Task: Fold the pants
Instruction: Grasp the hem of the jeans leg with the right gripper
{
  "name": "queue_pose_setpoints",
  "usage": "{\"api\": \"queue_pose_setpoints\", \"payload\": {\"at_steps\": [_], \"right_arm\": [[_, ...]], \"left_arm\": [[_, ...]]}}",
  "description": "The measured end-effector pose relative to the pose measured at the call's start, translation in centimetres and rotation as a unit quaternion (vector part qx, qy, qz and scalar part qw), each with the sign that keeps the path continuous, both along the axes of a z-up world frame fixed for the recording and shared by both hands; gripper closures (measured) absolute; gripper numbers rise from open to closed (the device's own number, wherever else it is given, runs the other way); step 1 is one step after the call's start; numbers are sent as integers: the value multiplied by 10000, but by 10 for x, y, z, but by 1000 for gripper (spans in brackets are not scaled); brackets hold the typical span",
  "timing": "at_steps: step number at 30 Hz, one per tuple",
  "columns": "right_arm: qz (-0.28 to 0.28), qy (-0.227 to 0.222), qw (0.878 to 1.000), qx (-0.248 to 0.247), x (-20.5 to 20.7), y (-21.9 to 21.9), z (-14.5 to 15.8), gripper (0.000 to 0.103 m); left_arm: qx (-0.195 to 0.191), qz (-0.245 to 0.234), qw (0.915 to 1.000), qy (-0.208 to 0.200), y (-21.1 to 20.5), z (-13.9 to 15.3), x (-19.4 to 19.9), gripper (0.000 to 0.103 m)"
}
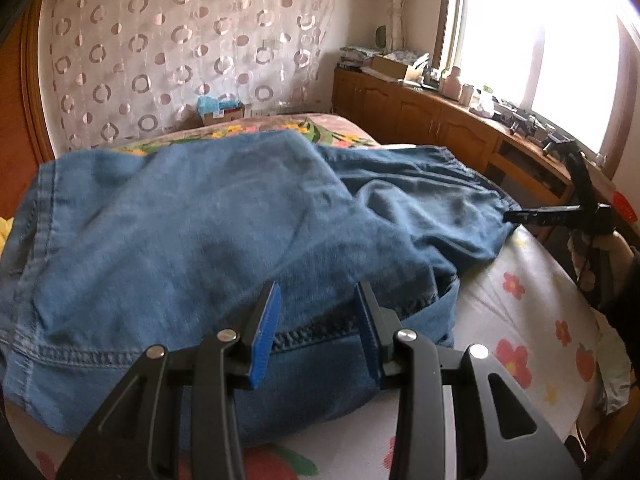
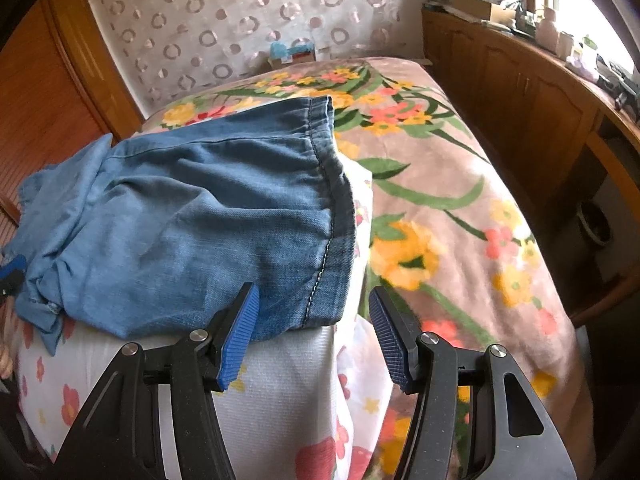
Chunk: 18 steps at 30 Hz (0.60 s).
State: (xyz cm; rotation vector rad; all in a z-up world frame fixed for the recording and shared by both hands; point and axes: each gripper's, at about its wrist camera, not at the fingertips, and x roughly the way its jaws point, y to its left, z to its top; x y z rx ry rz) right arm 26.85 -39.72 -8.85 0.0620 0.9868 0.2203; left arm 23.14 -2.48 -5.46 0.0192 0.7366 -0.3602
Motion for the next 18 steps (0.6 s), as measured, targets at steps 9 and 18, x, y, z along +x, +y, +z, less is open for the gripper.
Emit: {"api": "queue_pose_setpoints", "payload": {"at_steps": [9,18], "right_arm": [[331,-120,9985,-411,-11,17,12,88],[452,-626,9939,-783,-37,33,64,92]], "left_arm": [[38,-36,10000,-74,0,0,-8,66],[-86,68,9997,-207,18,10,-25,66]]}}
